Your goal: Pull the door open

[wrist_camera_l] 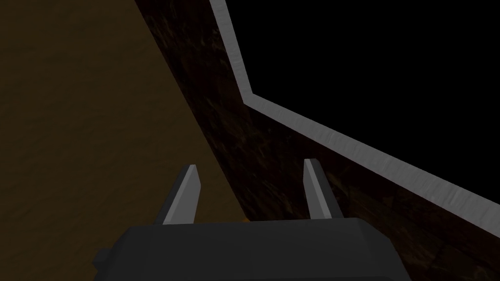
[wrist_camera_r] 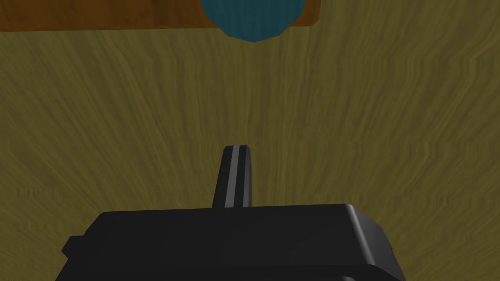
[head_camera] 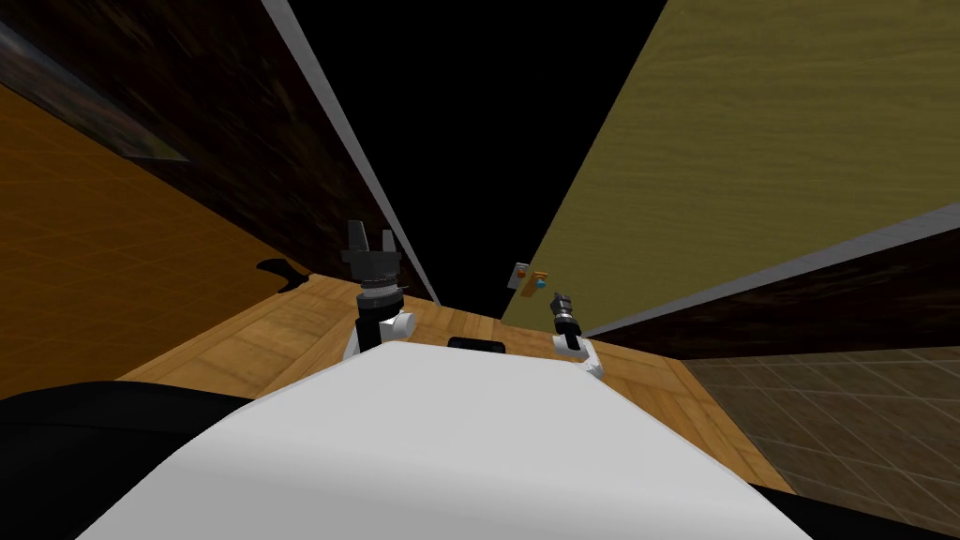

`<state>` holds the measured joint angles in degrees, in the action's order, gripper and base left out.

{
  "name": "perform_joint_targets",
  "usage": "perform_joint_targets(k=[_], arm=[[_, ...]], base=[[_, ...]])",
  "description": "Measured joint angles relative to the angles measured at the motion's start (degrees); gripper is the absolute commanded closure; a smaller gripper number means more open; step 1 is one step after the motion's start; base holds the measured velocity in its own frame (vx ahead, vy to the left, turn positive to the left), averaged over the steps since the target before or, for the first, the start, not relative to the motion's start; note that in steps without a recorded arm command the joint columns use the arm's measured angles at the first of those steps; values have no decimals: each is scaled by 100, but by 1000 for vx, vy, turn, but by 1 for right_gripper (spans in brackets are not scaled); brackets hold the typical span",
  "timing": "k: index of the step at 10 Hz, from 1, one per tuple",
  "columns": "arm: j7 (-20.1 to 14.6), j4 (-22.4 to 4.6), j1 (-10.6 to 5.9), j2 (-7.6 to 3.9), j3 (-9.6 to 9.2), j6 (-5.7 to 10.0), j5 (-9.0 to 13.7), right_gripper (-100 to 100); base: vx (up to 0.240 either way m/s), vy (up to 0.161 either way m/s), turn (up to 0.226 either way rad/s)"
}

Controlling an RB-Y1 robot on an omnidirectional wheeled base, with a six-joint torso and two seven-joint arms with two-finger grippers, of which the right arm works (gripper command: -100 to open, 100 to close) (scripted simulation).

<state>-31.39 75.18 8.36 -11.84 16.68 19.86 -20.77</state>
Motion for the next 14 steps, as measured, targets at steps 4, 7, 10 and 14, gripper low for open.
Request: perform_joint_targets(k=[4, 7, 10, 14], arm=[[-182, 168, 86, 2, -213, 110, -86, -100], [-287, 276, 128, 25, -356, 175, -143, -100], [-225, 154, 256, -69, -113, 89, -68, -100], [-97, -37, 109, -38, -24, 100, -32, -100]], base=[[-188, 47, 79], [-91, 21, -35], [46, -100, -93], [167, -17, 48]])
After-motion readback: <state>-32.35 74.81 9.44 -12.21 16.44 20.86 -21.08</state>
